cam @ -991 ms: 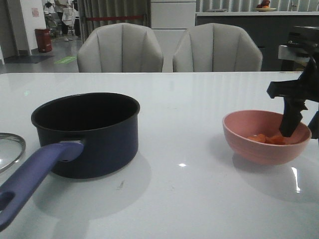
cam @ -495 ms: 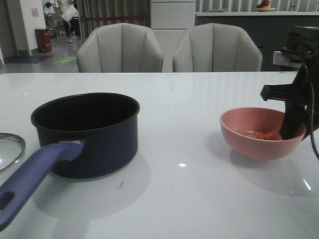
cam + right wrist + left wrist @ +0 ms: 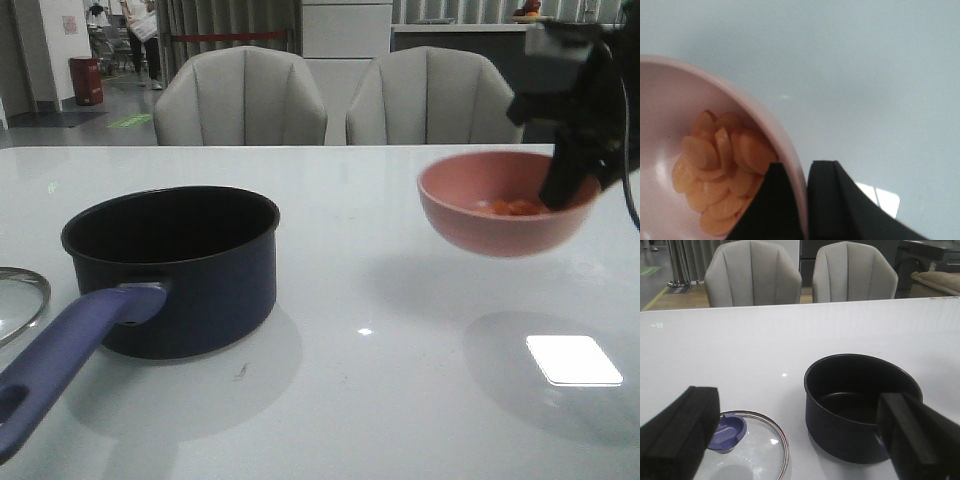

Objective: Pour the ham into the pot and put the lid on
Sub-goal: 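Lift the pink bowl and carry it over the saucepan with the right gripper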

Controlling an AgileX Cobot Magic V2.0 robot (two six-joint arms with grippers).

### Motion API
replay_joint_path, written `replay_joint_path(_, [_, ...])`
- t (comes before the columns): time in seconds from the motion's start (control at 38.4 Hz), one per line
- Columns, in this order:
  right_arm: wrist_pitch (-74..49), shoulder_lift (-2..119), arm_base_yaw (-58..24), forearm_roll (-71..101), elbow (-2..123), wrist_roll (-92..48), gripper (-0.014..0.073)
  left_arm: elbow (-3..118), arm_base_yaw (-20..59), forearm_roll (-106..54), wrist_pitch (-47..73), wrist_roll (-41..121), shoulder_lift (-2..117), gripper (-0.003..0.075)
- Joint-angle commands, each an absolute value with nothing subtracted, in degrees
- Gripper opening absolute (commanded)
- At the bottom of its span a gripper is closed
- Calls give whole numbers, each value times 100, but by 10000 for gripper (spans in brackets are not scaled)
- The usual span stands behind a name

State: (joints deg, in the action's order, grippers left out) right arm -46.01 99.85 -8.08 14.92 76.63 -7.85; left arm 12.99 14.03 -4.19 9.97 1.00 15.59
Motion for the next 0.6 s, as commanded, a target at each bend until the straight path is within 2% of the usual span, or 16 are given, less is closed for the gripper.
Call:
replay_joint_path(0.0, [-4562,9501,-1169,1492,8170,-873,139,1505,1450,-416,558,115,1606,669])
replay_joint_path(0.39, [-3959,9764,-2882,1077,9247,-520,139,1505,1450,-426,511,115,1606,669])
replay_joint_path(0.57, [-2759,9958,-3352,884,9296,-509,139,1505,1450,-426,511,115,1606,669])
